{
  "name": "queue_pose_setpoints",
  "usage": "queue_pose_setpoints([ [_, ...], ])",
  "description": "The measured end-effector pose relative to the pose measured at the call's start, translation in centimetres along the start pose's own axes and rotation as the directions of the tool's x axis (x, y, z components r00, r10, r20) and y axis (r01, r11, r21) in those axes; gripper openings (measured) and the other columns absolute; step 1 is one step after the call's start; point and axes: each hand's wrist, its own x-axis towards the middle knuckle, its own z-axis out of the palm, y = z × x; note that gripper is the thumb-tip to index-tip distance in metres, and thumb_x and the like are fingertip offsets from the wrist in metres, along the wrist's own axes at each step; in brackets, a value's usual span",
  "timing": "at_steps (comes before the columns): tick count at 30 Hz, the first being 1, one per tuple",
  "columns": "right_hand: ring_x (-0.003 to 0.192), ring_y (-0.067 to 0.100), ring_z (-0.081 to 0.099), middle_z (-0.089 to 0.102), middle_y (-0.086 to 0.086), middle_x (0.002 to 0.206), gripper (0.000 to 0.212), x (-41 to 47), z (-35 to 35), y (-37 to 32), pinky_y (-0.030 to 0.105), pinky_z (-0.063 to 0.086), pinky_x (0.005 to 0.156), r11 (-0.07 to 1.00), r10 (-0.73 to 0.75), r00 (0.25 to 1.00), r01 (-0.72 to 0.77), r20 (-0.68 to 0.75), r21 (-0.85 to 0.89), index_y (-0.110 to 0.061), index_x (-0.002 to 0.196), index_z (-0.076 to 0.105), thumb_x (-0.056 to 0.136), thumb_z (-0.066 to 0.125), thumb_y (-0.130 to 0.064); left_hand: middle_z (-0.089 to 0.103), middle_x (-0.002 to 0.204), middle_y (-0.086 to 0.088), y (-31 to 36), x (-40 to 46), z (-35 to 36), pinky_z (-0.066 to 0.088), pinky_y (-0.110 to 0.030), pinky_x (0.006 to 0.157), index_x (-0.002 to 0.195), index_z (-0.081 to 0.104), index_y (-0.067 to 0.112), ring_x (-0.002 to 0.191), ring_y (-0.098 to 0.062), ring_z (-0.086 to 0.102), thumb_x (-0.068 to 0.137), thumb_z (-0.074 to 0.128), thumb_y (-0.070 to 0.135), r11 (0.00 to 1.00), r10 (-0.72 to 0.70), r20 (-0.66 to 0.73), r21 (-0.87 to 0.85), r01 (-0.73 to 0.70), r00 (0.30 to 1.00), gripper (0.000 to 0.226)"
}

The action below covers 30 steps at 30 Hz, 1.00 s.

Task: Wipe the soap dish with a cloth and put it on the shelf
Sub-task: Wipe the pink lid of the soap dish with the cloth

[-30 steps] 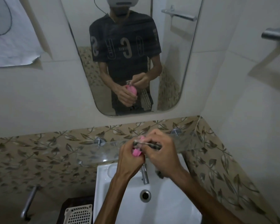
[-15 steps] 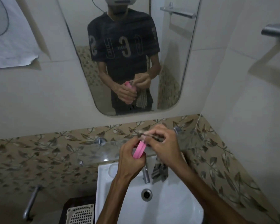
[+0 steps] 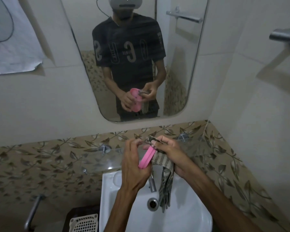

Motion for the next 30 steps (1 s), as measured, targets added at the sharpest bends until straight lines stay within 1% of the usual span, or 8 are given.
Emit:
queue_pose_setpoints([
  [3,0.084,0.013,0.072,0.077,0.003,0.093,0.004,-0.6,0.3,0.0,0.022,0.057,0.072,0.985,-0.130,0.991,0.128,-0.010,-0.117,-0.016,0.092,0.072,0.091,0.074,-0.020,0.054,0.114,0.000,-0.6,-0.5,-0.2,0.057,-0.038,0.076,0.128,0.048,0.027,0.101,-0.021,0.060,0.077,0.076,0.028,0.979,-0.176,0.091,-0.082,0.184,0.980,0.058],
  [5,0.085,0.010,0.069,0.073,-0.003,0.087,0.002,-1.0,0.4,-0.3,0.023,0.055,0.077,0.946,-0.239,0.971,0.236,0.013,-0.224,-0.016,0.090,0.071,0.091,0.073,-0.018,0.058,0.119,-0.002,-0.6,-0.7,-0.8,0.057,-0.028,0.075,0.140,0.044,0.036,0.101,-0.015,0.065,0.076,0.078,0.021,0.875,-0.274,0.374,-0.286,0.391,0.886,0.073],
  [12,0.092,0.021,0.072,0.073,0.002,0.097,0.006,-2.9,1.6,-1.7,0.033,0.062,0.081,0.731,-0.422,0.874,0.484,0.240,-0.481,-0.018,0.096,0.070,0.092,0.073,-0.015,0.070,0.112,0.023,0.1,0.9,-3.9,0.056,-0.018,0.081,0.136,0.052,0.044,0.104,-0.003,0.068,0.074,0.080,0.019,0.761,-0.177,0.735,-0.319,0.565,0.654,0.073],
  [16,0.094,0.019,0.071,0.071,-0.003,0.100,0.017,-3.6,2.3,-0.9,0.028,0.059,0.083,0.648,-0.469,0.831,0.554,0.299,-0.523,-0.022,0.099,0.069,0.090,0.075,-0.008,0.074,0.089,0.019,1.2,1.7,-3.9,0.050,-0.016,0.057,0.143,0.047,0.007,0.072,0.004,0.064,0.070,0.069,0.009,0.784,-0.253,0.716,-0.243,0.572,0.651,0.077],
  [20,0.102,0.015,0.068,0.068,-0.007,0.106,0.013,-4.1,2.2,0.0,0.025,0.057,0.089,0.528,-0.540,0.768,0.628,0.345,-0.572,-0.015,0.099,0.073,0.088,0.078,-0.010,0.070,0.115,0.001,1.8,1.0,-3.4,0.052,-0.018,0.058,0.154,0.040,0.024,0.080,-0.002,0.069,0.059,0.066,-0.003,0.781,-0.232,0.621,-0.340,0.524,0.749,0.103],
  [24,0.095,0.012,0.066,0.067,-0.001,0.100,0.012,-2.7,0.4,-1.5,0.039,0.061,0.086,0.692,-0.521,0.853,0.407,-0.023,-0.596,-0.019,0.090,0.075,0.086,0.080,-0.009,0.066,0.109,-0.008,2.0,0.6,-2.2,0.051,-0.018,0.061,0.151,0.046,0.020,0.079,-0.009,0.066,0.052,0.074,0.007,0.814,-0.202,0.557,-0.362,0.455,0.805,0.103],
  [28,0.092,0.014,0.070,0.069,-0.012,0.098,0.016,-4.6,2.0,0.0,0.022,0.058,0.080,0.608,-0.551,0.806,0.565,0.216,-0.557,-0.035,0.093,0.074,0.086,0.079,-0.021,0.068,0.130,-0.009,1.9,0.3,-2.4,0.057,-0.025,0.072,0.156,0.042,0.027,0.092,-0.020,0.072,0.052,0.072,0.004,0.799,-0.180,0.516,-0.421,0.430,0.838,0.110],
  [30,0.090,0.013,0.069,0.069,-0.009,0.097,0.011,-3.5,1.4,-0.5,0.024,0.058,0.079,0.595,-0.582,0.804,0.524,0.123,-0.610,-0.023,0.094,0.076,0.087,0.080,-0.015,0.068,0.125,-0.011,1.6,0.6,-2.1,0.057,-0.030,0.071,0.154,0.045,0.023,0.092,-0.025,0.071,0.051,0.072,0.009,0.818,-0.170,0.500,-0.408,0.405,0.849,0.107],
])
